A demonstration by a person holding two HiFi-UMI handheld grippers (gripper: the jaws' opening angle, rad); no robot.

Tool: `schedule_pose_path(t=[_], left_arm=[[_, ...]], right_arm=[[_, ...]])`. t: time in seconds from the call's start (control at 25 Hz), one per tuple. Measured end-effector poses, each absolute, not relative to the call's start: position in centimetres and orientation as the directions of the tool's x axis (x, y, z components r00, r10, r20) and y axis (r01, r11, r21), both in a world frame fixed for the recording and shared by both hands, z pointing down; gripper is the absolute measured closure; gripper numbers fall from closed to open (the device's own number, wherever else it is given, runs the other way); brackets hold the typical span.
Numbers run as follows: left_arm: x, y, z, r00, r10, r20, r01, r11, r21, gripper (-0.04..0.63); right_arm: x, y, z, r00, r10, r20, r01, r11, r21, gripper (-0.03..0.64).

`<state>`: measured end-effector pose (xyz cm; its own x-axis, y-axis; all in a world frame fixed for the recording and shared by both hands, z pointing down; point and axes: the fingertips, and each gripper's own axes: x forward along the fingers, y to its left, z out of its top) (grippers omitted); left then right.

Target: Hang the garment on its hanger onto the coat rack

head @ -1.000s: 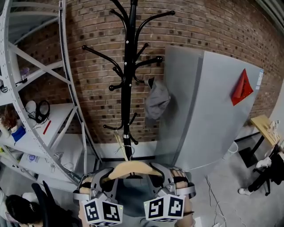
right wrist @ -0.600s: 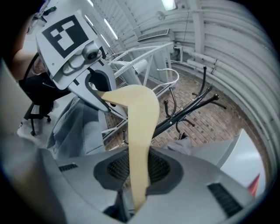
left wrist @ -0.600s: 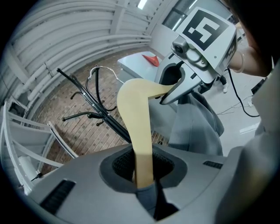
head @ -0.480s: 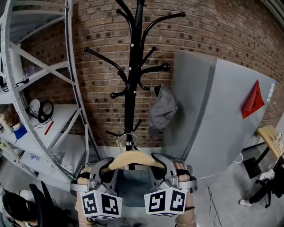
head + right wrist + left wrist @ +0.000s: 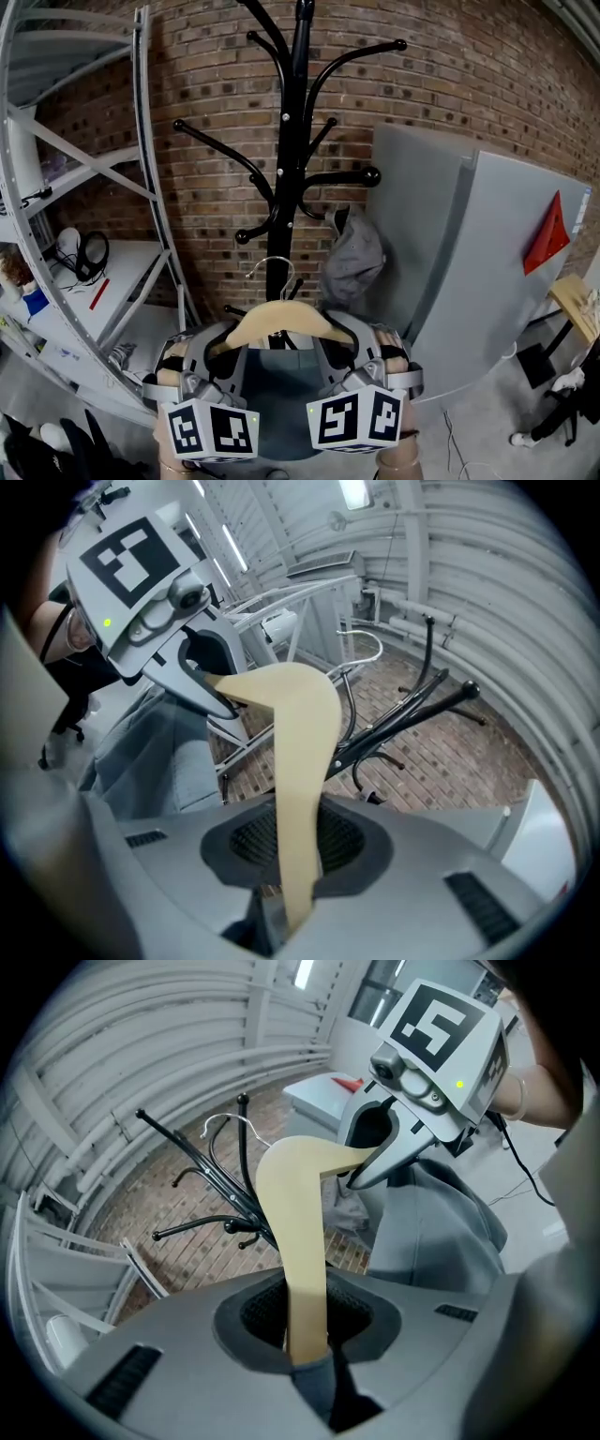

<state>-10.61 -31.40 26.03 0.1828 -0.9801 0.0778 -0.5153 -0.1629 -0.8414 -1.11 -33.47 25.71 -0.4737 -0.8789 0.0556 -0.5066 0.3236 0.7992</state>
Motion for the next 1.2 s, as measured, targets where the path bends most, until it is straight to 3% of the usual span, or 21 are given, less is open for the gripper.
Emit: schedule_pose_path(t=[0.48,1.2], left_arm=[[-14.0,-37.7,24.3,0.180,-0.981,0.073,-0.526,-0.159,-0.836,0.529],[-15.4,-44.5,28.0,0.220,-0.961,0.167,-0.513,-0.260,-0.818,0.529]], right_arm=[[-4.4,-39.5,24.3,-0.451,-0.890,0.068,-0.529,0.328,0.783,0.531],[-5.5,-45.2,27.8,-0.376,-0.912,0.163,-0.529,0.356,0.771,0.531]])
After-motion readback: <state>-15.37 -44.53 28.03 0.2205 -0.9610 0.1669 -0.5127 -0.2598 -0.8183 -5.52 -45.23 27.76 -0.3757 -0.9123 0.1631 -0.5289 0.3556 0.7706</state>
